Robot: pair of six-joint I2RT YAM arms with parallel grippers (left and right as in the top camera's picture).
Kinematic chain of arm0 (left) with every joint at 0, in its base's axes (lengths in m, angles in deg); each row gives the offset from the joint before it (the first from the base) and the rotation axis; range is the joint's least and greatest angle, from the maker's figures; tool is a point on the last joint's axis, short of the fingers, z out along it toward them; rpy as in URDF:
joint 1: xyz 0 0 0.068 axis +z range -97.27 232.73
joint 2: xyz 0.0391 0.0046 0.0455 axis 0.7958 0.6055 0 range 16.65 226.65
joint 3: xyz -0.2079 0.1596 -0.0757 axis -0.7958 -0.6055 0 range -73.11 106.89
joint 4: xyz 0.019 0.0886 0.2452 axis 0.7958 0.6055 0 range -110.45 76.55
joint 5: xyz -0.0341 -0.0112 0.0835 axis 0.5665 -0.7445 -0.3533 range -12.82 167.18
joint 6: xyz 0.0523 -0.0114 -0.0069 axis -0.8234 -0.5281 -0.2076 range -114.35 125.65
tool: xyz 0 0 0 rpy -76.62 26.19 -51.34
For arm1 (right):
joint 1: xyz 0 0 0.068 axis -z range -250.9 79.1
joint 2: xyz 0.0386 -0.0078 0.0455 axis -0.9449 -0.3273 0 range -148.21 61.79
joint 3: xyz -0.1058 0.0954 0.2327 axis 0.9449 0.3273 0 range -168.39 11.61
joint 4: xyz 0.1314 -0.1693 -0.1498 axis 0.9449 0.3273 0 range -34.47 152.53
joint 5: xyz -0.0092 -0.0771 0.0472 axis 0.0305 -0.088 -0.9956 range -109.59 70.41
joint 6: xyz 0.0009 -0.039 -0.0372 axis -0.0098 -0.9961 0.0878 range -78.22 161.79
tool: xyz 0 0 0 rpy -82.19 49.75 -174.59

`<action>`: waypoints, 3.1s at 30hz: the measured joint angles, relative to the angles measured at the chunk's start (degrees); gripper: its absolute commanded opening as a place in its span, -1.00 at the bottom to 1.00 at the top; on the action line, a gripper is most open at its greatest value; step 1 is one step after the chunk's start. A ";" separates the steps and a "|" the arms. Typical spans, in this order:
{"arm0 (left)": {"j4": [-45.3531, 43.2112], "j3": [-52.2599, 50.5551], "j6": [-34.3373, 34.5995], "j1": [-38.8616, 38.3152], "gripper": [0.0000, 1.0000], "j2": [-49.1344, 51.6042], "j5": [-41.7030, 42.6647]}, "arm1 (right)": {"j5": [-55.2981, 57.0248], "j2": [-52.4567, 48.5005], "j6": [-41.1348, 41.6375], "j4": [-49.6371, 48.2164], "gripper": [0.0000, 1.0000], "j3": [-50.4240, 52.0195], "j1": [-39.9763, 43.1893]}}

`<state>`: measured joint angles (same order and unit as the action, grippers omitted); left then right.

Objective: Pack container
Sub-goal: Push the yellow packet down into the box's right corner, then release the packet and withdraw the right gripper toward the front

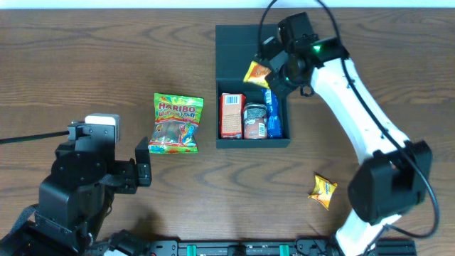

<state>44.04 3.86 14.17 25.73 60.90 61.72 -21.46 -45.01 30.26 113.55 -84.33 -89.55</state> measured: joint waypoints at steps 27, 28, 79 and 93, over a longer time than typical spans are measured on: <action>0.00 0.00 0.00 0.00 0.91 0.00 0.00 | 13.38 17.20 61.99 -16.68 -0.97 33.00 -8.76; 0.00 0.00 -0.02 0.00 0.91 0.00 0.00 | 13.31 17.20 62.07 -16.44 -0.97 33.07 -8.92; -0.04 0.00 -0.02 0.00 0.91 0.00 0.00 | 14.47 27.91 52.22 -20.96 -0.93 39.47 -10.47; 0.02 0.00 0.00 0.00 0.91 0.00 0.00 | 13.40 42.82 54.47 13.97 0.98 38.73 -10.45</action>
<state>44.06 3.86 14.17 25.73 60.90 61.72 -8.06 -2.19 84.72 127.52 -45.60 -100.00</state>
